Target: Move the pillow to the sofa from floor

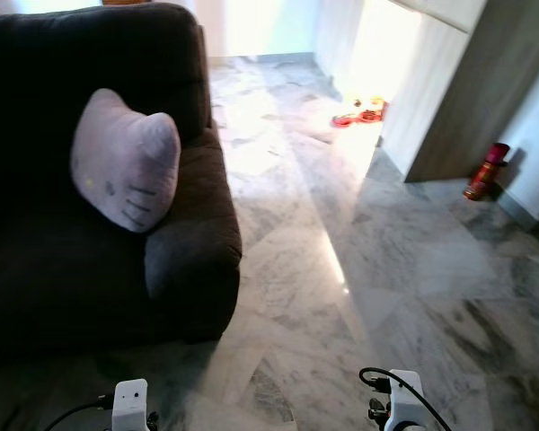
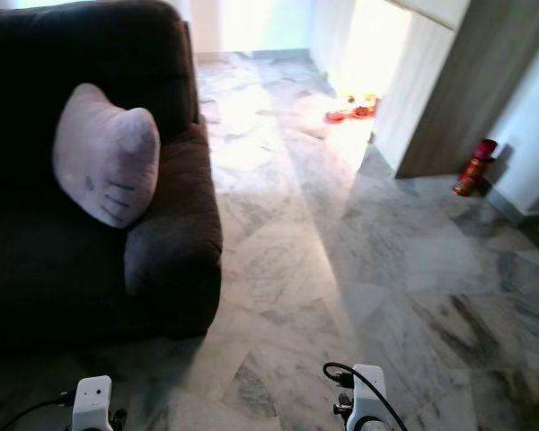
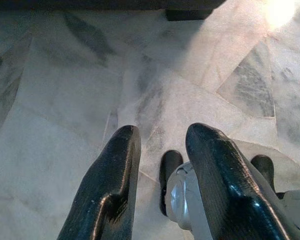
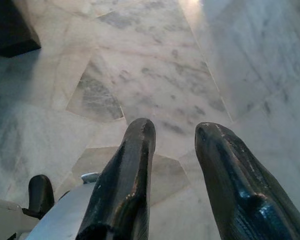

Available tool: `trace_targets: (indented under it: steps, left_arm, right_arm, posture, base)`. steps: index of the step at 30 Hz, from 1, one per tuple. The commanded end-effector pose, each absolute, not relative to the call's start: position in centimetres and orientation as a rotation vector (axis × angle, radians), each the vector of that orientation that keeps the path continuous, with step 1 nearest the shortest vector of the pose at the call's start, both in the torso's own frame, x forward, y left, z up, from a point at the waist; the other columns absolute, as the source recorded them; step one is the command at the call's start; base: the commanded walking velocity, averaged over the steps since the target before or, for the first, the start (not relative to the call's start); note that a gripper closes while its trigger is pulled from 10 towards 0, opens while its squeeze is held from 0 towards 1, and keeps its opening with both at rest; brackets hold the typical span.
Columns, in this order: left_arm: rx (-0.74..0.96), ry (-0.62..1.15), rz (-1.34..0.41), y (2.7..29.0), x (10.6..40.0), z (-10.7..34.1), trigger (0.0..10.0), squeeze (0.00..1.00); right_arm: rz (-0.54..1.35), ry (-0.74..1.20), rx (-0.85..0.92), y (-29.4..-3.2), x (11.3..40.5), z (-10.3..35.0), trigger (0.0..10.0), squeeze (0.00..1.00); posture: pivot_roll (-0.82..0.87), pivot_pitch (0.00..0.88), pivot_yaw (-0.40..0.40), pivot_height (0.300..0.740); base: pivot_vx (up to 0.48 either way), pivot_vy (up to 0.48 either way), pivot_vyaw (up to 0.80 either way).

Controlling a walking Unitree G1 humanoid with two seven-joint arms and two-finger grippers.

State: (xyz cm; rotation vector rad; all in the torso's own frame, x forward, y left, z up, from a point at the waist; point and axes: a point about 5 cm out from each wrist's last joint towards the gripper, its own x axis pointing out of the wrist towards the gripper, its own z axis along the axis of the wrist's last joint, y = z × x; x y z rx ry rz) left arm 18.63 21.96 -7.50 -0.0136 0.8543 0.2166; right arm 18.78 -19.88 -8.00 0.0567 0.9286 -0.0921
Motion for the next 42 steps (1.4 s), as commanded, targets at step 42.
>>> trace_targets:
  steps: [42]
  left_arm:
    - [0.086,0.947,0.105,21.0,17.8,-8.2,10.0,0.00]
  right_arm:
    - [-0.092,0.982,0.030,-19.6,17.6,-8.6,10.0,0.00]
  posture:
    - [0.08,0.060,-0.008,0.703]
  base:
    - [0.000,0.000,-0.74]
